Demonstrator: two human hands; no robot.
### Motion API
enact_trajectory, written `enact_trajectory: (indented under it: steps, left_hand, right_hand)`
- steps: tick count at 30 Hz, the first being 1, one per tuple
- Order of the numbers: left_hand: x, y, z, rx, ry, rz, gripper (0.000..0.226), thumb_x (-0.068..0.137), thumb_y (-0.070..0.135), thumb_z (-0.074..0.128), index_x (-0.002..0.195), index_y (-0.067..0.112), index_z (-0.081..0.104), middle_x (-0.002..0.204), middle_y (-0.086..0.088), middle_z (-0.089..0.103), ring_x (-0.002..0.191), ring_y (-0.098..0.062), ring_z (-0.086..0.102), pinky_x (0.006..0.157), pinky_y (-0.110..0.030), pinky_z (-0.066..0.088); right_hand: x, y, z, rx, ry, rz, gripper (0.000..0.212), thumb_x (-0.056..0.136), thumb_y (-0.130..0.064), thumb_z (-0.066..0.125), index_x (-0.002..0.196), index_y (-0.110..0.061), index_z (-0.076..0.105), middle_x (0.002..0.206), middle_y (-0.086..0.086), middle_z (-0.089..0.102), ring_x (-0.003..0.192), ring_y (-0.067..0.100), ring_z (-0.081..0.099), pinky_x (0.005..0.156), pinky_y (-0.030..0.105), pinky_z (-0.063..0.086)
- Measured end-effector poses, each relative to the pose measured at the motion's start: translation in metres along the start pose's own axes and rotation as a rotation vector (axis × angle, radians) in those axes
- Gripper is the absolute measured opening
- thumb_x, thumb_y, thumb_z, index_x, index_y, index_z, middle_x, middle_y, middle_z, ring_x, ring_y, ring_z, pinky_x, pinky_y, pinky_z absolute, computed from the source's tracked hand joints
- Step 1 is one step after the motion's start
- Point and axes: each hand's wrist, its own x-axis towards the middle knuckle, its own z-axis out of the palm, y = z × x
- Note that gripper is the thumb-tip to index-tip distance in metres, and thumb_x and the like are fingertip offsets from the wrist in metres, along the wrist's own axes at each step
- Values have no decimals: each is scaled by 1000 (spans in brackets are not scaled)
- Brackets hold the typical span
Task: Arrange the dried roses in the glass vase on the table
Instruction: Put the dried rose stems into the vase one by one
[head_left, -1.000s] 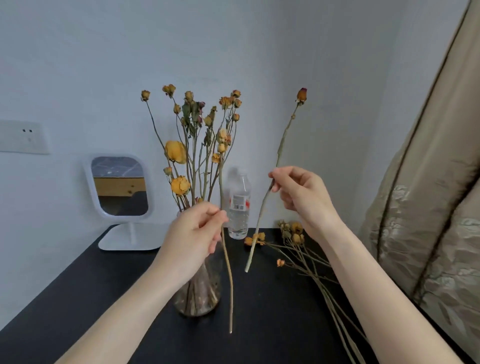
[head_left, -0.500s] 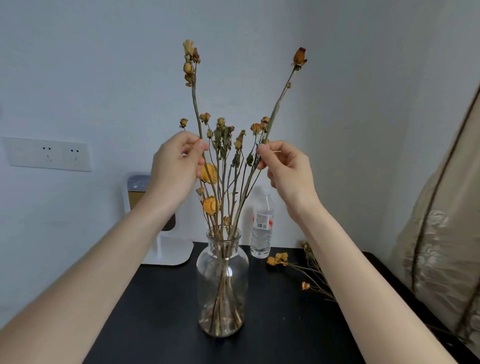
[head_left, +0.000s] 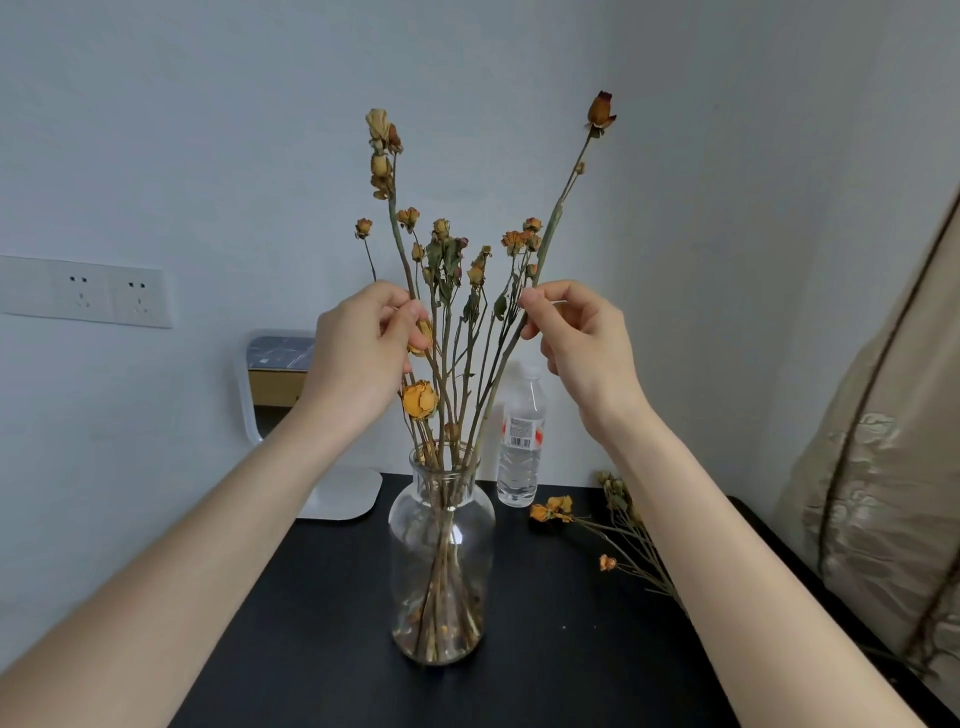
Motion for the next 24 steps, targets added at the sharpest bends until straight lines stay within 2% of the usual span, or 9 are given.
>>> enact_trajectory:
  steps: [3,6,11,17,22,24]
  left_hand:
    - [-5,-2,2,69,-79,2,14,95,19,47,89,17,60,68,11,61,48,-2,50,45,-9,42]
    - [-13,-5,7,115,-148,-12,14,94,20,49,90,15,61,68,10,62,48,-1,50,50,-10,40]
    - [-15,-8,8,93,-115,-11,12,92,22,52,89,17,62,65,12,62,46,9,52,49,-8,41]
    - [-19,-11,12,34,-114,-40,13,93,18,51,92,14,64,72,9,65,44,4,53,49,-5,43]
    - [-27,-17,15,138,-305,-115,14,92,20,54,89,13,66,66,10,65,42,0,52,55,-16,44]
    - [-32,-17,16,174,-380,-126,12,89,20,58,88,14,69,60,10,63,45,2,54,65,-21,47]
  right_hand:
    - [-1,1,2,15,-8,1,15,93,-20,57,78,-19,59,59,-6,56,41,-4,44,48,6,35]
    - [-2,3,2,12,-14,2,13,93,-21,56,80,-18,60,60,-5,57,42,-4,46,48,5,36]
    - [-2,4,2,2,-12,2,13,93,-21,56,81,-18,60,61,-5,56,42,-4,45,48,6,36]
    - [-4,7,1,-8,-6,18,14,93,-23,57,80,-20,60,58,-9,56,42,-2,42,47,9,35]
    - [-4,9,-1,-15,-2,34,13,92,-25,57,80,-20,61,57,-10,57,44,0,38,49,15,34]
    - [-5,11,-1,-22,-2,36,13,92,-25,57,81,-19,61,56,-11,57,44,0,38,48,14,34]
